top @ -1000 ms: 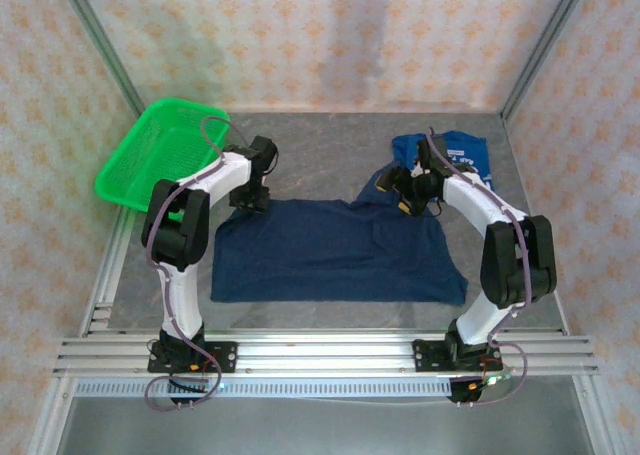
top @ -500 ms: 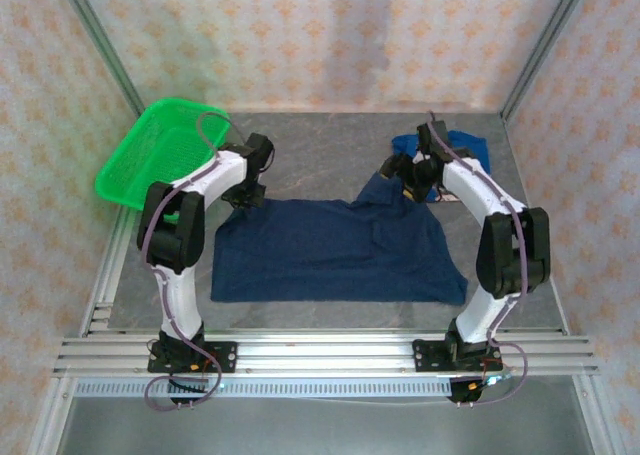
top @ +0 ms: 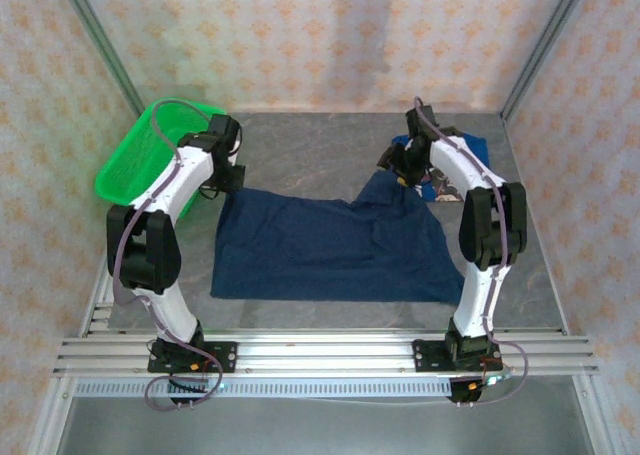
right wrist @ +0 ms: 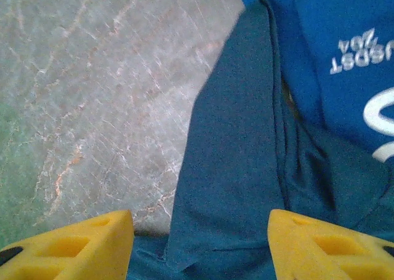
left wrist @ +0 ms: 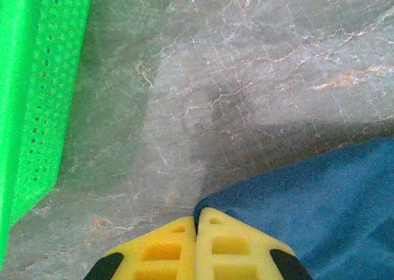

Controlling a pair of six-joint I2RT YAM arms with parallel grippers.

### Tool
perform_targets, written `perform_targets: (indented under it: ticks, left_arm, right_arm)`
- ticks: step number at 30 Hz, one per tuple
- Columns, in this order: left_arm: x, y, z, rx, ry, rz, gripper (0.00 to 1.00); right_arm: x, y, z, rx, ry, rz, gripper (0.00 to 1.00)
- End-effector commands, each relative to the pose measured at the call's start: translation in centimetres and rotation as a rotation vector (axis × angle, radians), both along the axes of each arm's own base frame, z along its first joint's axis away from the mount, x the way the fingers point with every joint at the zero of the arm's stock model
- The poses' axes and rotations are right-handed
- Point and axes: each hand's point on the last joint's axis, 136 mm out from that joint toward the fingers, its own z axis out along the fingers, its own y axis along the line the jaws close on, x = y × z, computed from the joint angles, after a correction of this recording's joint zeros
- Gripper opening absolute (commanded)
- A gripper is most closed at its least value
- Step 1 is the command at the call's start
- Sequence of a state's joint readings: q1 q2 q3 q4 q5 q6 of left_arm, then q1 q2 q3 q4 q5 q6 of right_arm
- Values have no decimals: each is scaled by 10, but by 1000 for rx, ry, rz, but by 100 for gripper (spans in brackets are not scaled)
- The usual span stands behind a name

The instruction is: Fold and stack the t-shirts

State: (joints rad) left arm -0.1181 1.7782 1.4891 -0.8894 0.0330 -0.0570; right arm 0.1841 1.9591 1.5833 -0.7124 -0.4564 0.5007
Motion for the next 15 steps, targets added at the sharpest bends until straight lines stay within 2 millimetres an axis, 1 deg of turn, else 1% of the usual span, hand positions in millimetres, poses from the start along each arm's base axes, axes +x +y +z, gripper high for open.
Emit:
perform_targets:
  ticks: [1,5,8,10,15]
  left_arm:
    - [-3,-6,3,-39,-10,-24,0]
    - [-2,-7,-2,-46,-7,-22,0]
    - [-2,-7,-4,-47,-5,-22,0]
    - [-2,-6,-5,-43,-2,-24,0]
    - [-4,-4,-4,-31,-4,-24,0]
  right_arm:
    - [-24,14,-12,85,64,-71,57]
    - [-32,19,-32,111,94,-118,53]
    - [-34,17,-44,95,107,-141,51]
    - [-32,14,-49,86,105,-161,49]
    - [-27,8,-54,51,98,-185,46]
